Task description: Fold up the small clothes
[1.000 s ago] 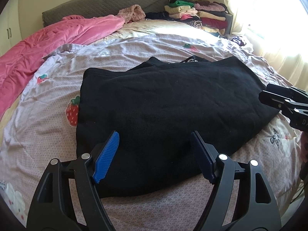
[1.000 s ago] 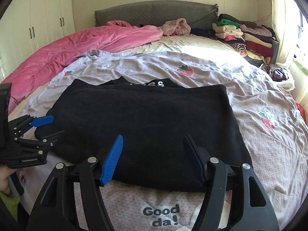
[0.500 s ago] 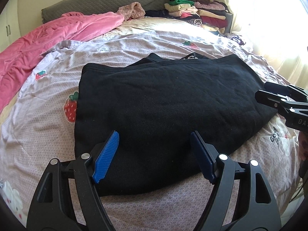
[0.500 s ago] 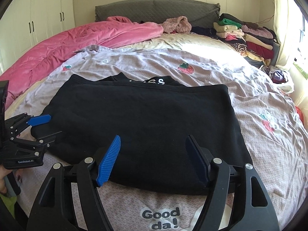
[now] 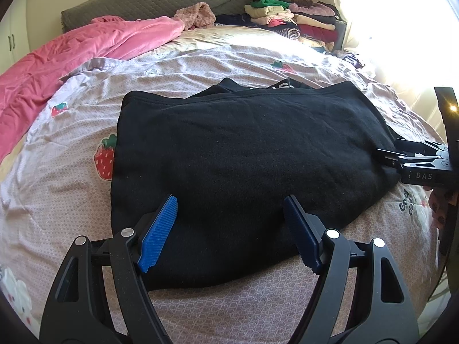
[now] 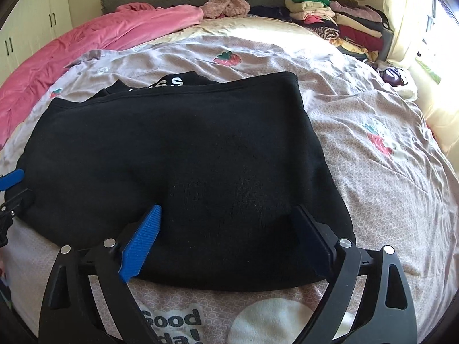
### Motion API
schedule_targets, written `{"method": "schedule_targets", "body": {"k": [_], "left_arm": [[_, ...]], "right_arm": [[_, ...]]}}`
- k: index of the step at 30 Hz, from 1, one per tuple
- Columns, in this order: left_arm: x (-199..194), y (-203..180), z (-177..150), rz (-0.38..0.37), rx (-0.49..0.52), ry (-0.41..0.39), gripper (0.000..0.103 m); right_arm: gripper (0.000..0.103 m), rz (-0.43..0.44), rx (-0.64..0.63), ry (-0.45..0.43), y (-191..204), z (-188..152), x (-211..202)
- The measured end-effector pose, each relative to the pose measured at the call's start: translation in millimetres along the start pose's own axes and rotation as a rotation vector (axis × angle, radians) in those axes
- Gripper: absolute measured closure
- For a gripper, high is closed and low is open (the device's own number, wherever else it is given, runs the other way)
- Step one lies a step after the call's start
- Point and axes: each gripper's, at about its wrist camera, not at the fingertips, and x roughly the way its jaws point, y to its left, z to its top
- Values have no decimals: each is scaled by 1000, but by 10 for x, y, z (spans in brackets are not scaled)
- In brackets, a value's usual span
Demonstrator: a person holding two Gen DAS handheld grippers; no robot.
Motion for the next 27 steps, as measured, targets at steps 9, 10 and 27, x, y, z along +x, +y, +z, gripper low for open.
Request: {"method": "schedule_targets", "body": {"k": [9, 10, 27], "left_arm": [[-74, 50, 9, -23, -30, -13, 30], [-98, 59, 5, -22, -36, -17, 27], [-703, 387, -39, 97, -145, -72, 9]], "right_arm": [[11, 112, 25, -78, 4, -64, -346], [11, 115, 16, -86, 30, -58, -385], [8, 204, -49, -177, 335, -145, -836]]}}
